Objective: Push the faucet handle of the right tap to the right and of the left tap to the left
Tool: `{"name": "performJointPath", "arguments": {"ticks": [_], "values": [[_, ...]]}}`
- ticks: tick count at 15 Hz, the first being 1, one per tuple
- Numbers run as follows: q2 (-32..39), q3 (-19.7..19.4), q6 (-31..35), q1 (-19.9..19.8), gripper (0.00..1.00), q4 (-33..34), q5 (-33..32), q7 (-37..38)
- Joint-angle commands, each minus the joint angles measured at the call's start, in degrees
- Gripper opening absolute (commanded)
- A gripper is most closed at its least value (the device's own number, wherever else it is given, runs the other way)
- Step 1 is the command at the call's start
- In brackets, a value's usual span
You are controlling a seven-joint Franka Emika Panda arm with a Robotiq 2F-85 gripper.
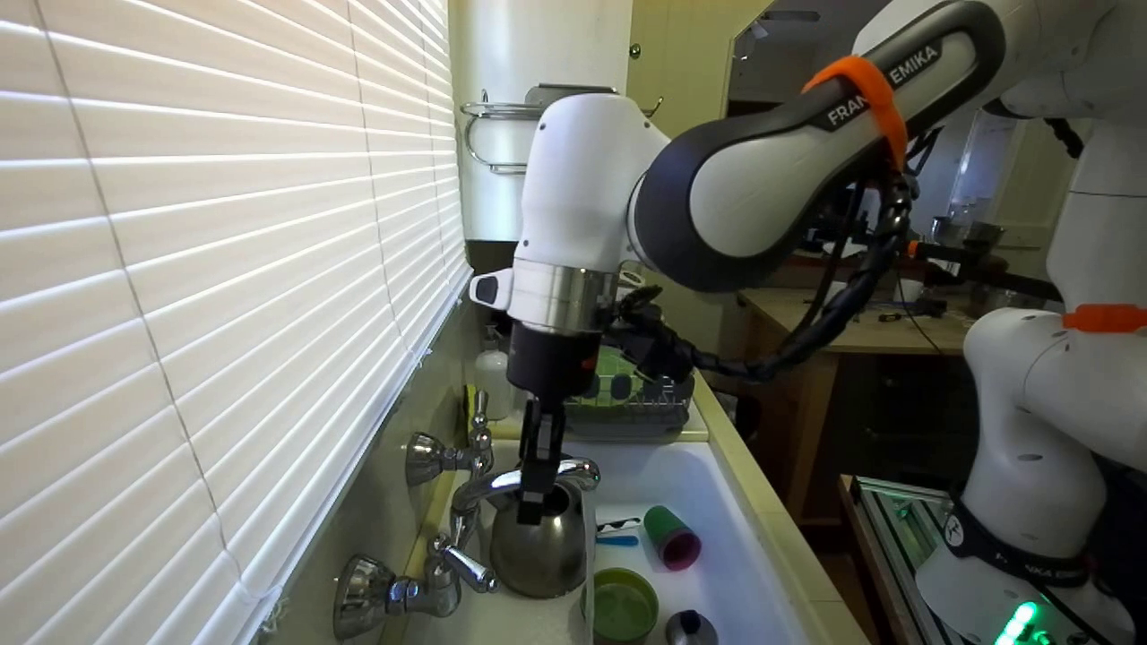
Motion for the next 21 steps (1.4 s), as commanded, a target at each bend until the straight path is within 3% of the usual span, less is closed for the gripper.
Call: {"name": "performJointPath", "arguments": {"ticks": [1,13,21], "values": [[1.87,0.11,0.96,0.58,0.00,-0.71,-3.77,0.85],[8.43,0.55,13.30,2.00,0.00,0.97,-9.59,0.74],[12.90,1.78,15.02,3.13,0.00,5.89,-10.93,-0.18]]}}
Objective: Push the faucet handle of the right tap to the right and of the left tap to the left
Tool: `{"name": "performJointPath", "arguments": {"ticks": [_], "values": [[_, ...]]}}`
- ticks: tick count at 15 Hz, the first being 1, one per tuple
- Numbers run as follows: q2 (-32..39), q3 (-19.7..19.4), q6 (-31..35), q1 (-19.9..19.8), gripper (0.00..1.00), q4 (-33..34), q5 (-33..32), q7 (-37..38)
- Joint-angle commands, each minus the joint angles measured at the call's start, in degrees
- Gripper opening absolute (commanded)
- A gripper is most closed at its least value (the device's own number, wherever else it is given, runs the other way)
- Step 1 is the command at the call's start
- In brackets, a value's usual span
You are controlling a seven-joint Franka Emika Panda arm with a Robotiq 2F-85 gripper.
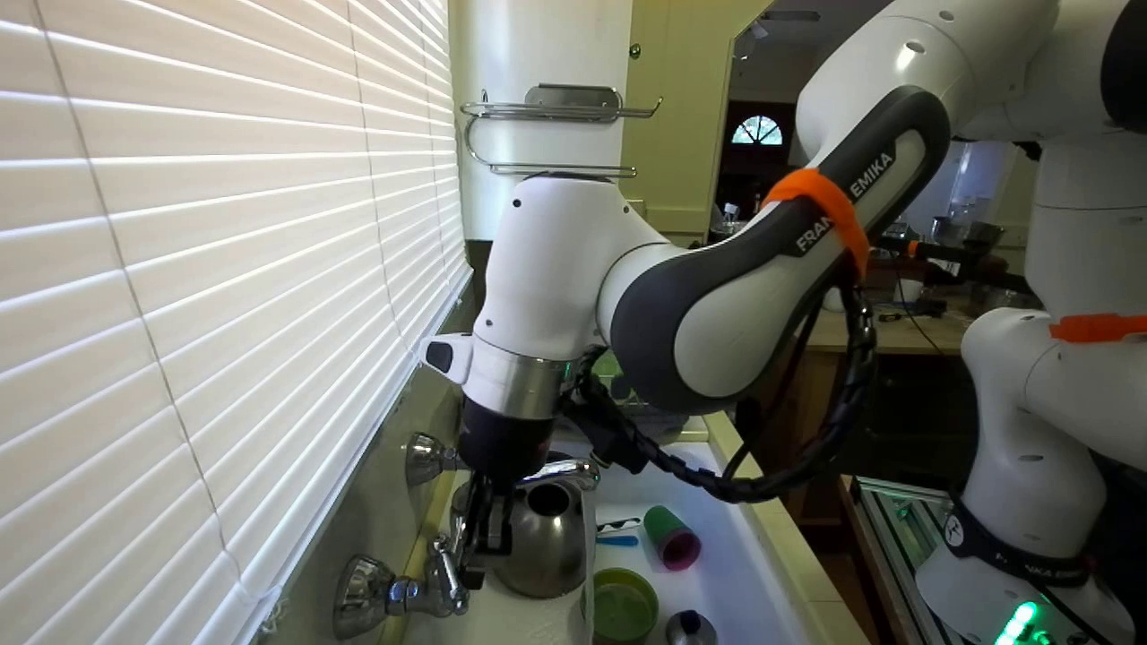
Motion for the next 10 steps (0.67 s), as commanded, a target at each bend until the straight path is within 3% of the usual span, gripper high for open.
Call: {"name": "performJointPath", "arguments": {"ticks": [1,10], "values": [[3.85,0.14,2.69,1.37,0.00,3.71,-2.46,0.98],[4.47,-1.61,8.14,2.90,0.00,3.85,-8.38,5.87]]}}
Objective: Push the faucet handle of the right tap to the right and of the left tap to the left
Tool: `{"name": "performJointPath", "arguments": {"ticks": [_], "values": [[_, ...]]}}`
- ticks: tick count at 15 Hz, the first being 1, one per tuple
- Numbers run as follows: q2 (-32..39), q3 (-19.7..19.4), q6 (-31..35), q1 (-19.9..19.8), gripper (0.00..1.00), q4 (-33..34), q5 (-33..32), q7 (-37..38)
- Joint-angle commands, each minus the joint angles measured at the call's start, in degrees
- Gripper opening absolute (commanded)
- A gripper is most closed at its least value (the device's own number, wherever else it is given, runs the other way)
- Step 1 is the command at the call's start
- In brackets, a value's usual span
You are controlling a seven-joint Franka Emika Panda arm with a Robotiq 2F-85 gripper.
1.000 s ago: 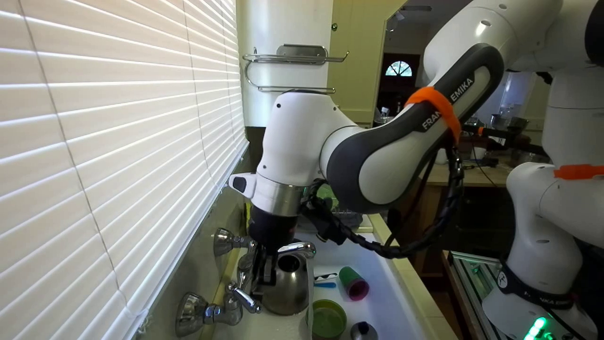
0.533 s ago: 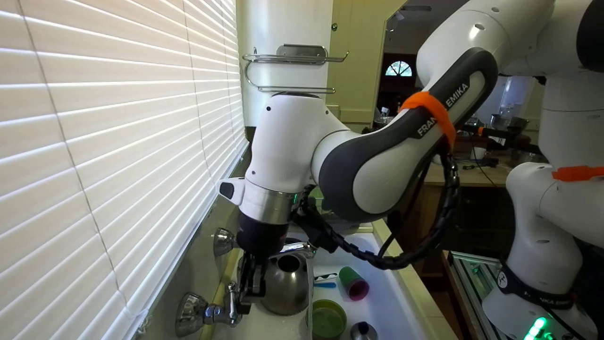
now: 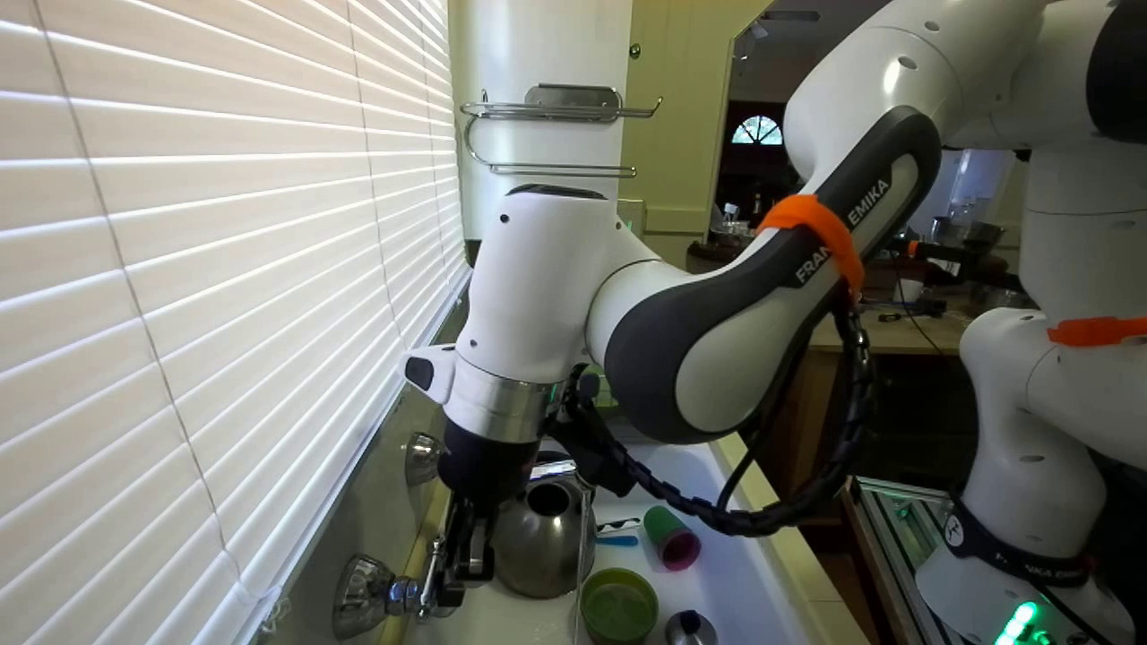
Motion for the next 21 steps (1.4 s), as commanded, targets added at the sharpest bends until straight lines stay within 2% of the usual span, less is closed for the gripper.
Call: {"name": "performJointPath", "arguments": {"ticks": [1,4,10,11,14,15,17,18,19,21], "values": [[1.58,-1.75,7.74,1.61,0.00,1.22,-4.28,4.63],[1.35,-3.53,11.11,2.81,0.00,0.29,-7.11,11.03],[0.51,-6.61,12.51,5.56,0.00,-0.98,-11.51,23.77],[0.50,-5.69,11.25,5.25,0.00,-0.85,-9.78,23.17],[-1.67,0.64,6.86,1.46,0.00,-2.60,2.92,12.22],[-2.96,7.45,4.59,-4.00,0.00,-3.40,8.19,6.71],[-6.02,12.48,-1.16,-7.71,0.00,-4.02,17.39,-1.23],[-7.92,12.66,-6.09,-8.05,0.15,-3.93,21.94,-5.02],[-10.44,10.98,-10.90,-6.83,0.28,-4.83,24.93,-6.57],[-15.36,8.12,-20.65,-5.92,0.40,-6.53,24.54,-6.70]]}}
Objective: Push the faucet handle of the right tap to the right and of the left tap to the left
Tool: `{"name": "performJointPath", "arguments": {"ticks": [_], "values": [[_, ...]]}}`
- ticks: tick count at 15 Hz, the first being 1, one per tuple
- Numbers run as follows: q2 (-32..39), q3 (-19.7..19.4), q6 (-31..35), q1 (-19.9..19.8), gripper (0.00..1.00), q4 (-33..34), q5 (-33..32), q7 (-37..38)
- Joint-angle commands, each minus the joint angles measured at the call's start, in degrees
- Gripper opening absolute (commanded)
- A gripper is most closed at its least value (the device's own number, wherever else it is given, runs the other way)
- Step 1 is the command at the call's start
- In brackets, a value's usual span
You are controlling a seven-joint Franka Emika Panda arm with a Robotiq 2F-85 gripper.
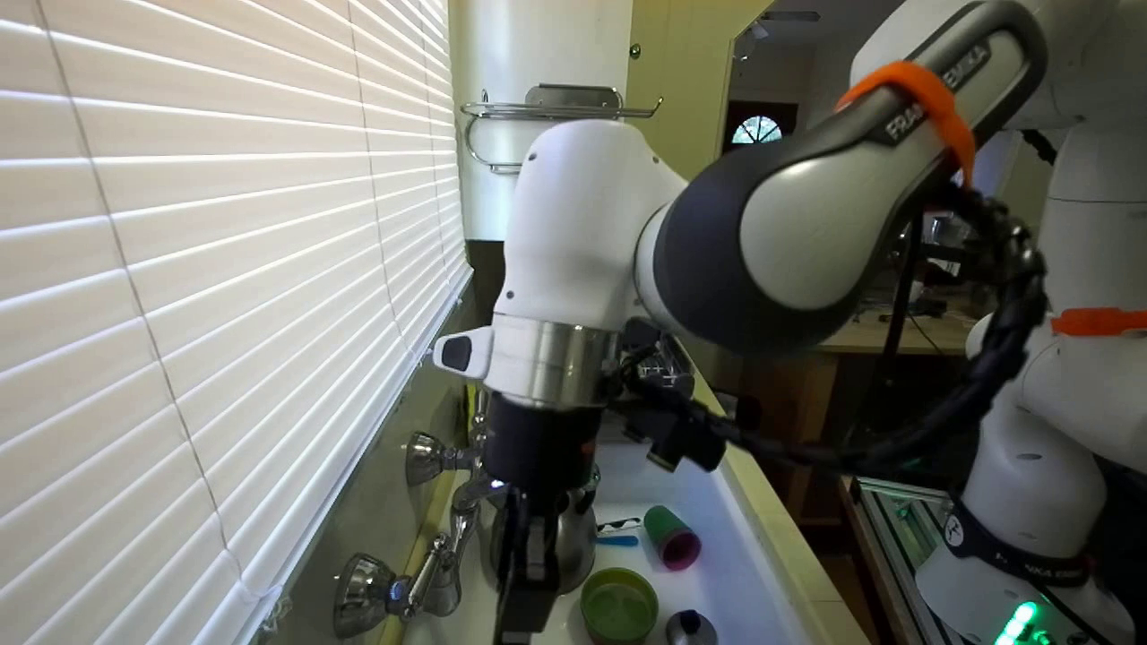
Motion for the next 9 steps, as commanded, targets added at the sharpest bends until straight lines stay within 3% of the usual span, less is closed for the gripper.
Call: {"name": "performJointPath", "arguments": {"ticks": [1,8,9], "values": [[-10.08,-3.91,-16.37,0.34,0.49,-3.96,2.24,-3.17],[-23.64,-13.46,-47.52,-1.19,1.00,1.60,-13.30,-0.87],[-24.63,-14.21,-50.53,-1.62,1.00,2.74,-14.72,0.44]]}}
